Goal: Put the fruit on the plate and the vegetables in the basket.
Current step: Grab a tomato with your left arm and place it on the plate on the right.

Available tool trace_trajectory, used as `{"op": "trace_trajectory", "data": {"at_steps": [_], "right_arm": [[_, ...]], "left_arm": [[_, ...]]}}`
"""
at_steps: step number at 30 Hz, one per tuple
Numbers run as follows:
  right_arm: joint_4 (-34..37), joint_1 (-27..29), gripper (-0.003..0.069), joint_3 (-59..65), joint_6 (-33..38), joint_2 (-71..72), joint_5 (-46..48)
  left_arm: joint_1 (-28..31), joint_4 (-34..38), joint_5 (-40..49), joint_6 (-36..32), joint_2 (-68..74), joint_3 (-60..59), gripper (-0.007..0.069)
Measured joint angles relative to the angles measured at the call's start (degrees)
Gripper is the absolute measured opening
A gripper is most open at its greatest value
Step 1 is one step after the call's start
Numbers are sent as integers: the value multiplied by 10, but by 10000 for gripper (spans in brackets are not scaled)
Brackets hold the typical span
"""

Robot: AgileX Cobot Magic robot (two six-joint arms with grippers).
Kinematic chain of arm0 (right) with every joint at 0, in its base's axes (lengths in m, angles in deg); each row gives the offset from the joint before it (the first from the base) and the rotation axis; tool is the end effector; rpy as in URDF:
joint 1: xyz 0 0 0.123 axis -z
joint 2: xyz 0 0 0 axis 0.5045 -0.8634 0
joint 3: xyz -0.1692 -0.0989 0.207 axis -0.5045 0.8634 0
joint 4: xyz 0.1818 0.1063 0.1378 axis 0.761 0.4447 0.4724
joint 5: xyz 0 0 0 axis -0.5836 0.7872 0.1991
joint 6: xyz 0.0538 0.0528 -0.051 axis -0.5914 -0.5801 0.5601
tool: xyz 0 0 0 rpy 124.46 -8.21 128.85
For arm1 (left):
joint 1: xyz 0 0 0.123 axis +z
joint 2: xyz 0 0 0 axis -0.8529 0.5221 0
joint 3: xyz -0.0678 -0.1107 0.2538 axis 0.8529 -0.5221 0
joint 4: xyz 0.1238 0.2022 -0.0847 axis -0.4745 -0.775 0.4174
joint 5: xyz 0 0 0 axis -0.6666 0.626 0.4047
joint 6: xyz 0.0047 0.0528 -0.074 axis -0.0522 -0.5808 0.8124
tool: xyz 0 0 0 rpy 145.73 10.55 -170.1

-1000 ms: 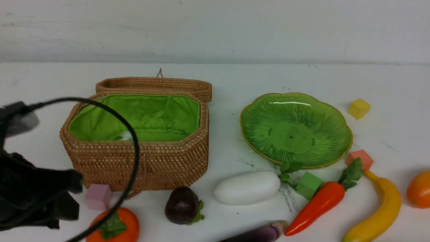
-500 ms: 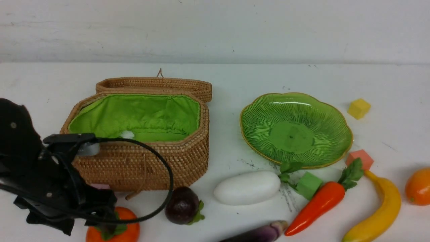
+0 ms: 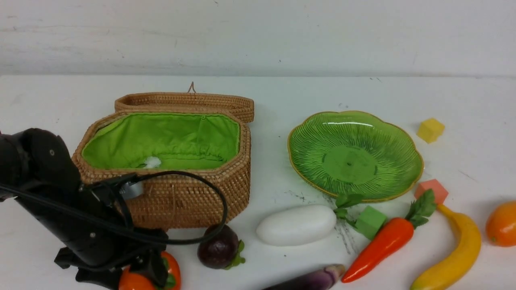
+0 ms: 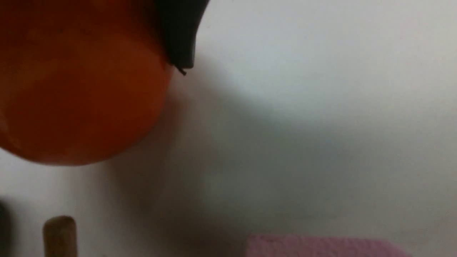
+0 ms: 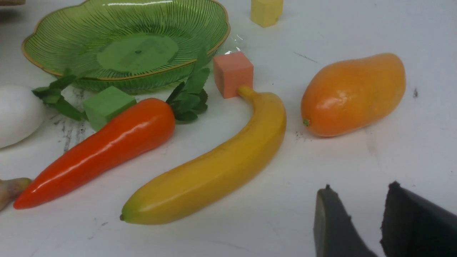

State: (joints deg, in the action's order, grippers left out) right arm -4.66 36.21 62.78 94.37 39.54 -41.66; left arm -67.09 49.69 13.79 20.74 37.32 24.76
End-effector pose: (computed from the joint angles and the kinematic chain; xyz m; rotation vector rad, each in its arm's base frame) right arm 0.0522 -0.0003 0.1750 0.0491 1.8639 -0.0270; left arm 0.2653 -0.0675 0.1829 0.0221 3.0482 -0.4850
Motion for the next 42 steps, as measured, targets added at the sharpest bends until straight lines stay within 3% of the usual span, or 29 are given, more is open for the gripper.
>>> {"op": "trace_trajectory", "data": {"at_steps": [5, 10, 15, 24, 28, 32, 39, 42], "right_arm": [[0, 0, 238, 0, 0, 0, 0], [1, 0, 238, 0, 0, 0, 0], [0, 0, 238, 0, 0, 0, 0], [0, 0, 238, 0, 0, 0, 0], [0, 0, 238, 0, 0, 0, 0], [0, 0, 238, 0, 0, 0, 0], [0, 0, 238, 0, 0, 0, 0], [0, 0, 238, 0, 0, 0, 0]], "left_arm": [[1, 7, 56, -29, -52, -3, 489], [1, 121, 142, -94, -124, 71, 489], [-4, 204, 160, -89, -115, 212, 489], [-132, 95, 183, 13, 149, 605, 489], [-196, 29, 184, 100, 306, 796, 489], [-230, -11, 171, 148, 393, 878, 489], [-255, -29, 132, 164, 461, 890, 489], [-256, -30, 114, 183, 485, 891, 549]]}}
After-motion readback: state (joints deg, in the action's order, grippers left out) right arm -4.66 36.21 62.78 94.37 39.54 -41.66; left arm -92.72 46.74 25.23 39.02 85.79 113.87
